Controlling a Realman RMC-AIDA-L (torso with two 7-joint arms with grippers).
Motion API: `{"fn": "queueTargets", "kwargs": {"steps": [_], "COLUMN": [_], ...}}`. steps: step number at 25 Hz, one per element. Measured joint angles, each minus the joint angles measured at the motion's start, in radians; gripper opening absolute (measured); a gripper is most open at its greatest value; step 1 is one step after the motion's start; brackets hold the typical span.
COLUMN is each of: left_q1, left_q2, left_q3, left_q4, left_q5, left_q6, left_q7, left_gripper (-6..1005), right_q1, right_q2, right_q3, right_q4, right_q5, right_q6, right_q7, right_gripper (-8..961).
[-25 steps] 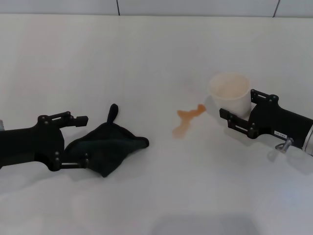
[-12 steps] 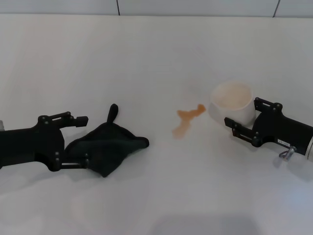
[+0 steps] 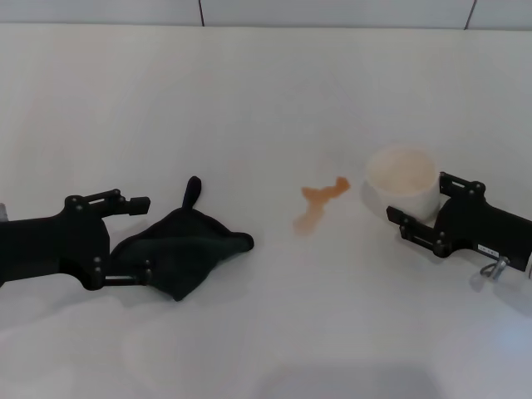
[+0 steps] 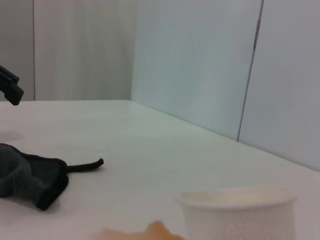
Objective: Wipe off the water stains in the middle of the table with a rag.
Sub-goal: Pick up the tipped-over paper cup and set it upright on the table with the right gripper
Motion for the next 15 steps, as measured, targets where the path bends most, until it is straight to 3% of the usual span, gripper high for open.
{"fn": "queueTargets", "kwargs": {"steps": [15], "left_q1": [0.004], "left_q2": [0.0], "left_q3": [0.0], "left_q4": [0.0], "left_q5": [-0.005], "left_q6": [0.0], "left_q7": [-0.002], "left_gripper": [875], "right_q1": [-0.047], "right_q2": [-0.008], "right_q3": [0.004], "right_q4": [-0.036], "right_q5": [0.003], "right_q6": [-0.033], "right_q7": [0.008], "right_gripper": [828]}}
